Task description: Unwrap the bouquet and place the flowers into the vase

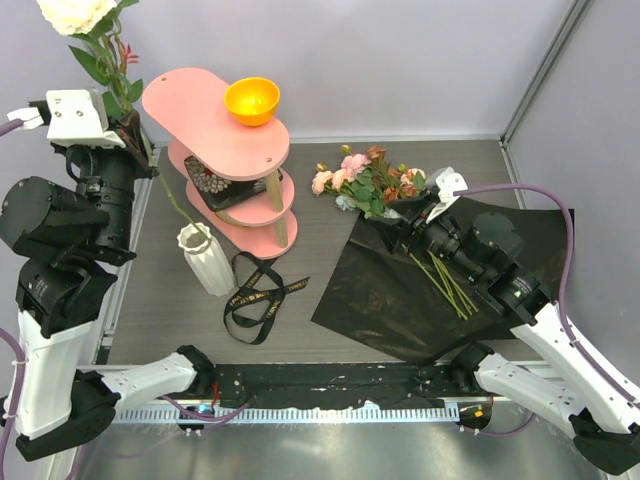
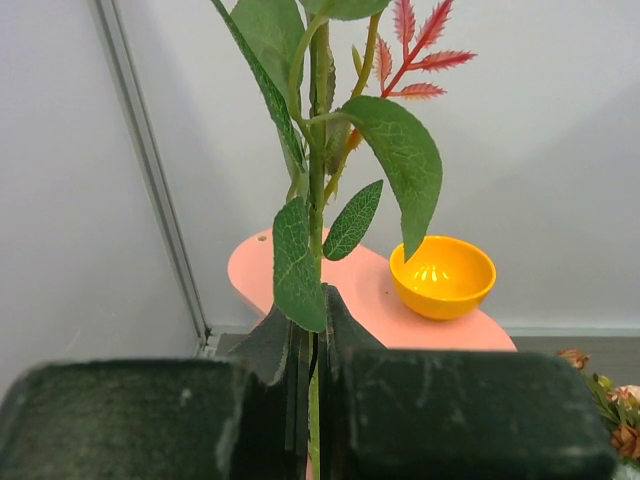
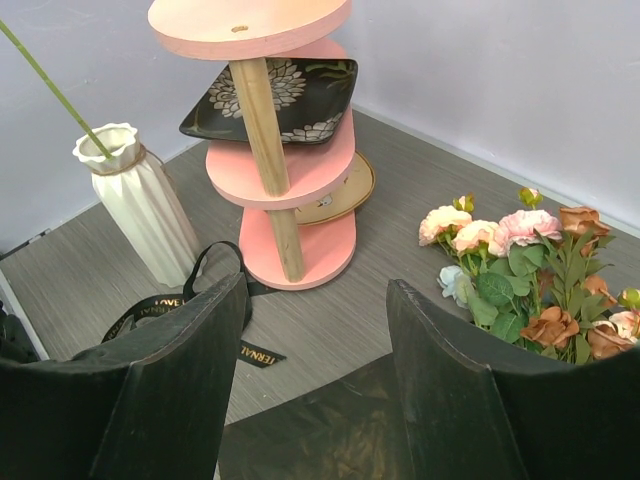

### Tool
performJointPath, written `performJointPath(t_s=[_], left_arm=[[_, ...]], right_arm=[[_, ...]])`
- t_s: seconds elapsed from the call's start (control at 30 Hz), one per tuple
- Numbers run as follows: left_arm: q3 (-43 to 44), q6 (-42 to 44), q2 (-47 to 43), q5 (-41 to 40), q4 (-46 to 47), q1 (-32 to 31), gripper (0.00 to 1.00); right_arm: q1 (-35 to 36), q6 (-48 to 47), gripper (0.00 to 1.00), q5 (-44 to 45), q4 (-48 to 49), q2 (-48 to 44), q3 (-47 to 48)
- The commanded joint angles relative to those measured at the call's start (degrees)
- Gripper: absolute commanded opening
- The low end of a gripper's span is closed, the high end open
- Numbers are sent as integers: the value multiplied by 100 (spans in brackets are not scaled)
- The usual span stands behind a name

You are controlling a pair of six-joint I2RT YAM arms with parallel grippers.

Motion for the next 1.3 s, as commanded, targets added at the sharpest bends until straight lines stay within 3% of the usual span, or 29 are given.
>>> performJointPath(t_s=[0.0, 0.23, 0.6, 0.8, 1.13, 1.27], left_arm=[[510, 289, 150, -99, 271, -11, 0], [644, 193, 177, -108, -37, -2, 0], [-815, -203, -209, -415, 498, -11, 0], [-1483, -1046, -43, -1792, 753, -2, 0], [-2668, -889, 107, -3806, 1931, 121, 0], [-3109, -1055, 107, -4168, 2300, 217, 0]], right_arm=[[19, -2, 64, 97, 97, -63, 0], [19, -10, 64, 123, 62, -81, -35], [19, 42, 64, 114, 36, -142, -44], [19, 174, 64, 80, 36, -186, -115], [19, 244, 64, 88, 0, -257, -229], [19, 280, 64, 62, -8, -239, -255]])
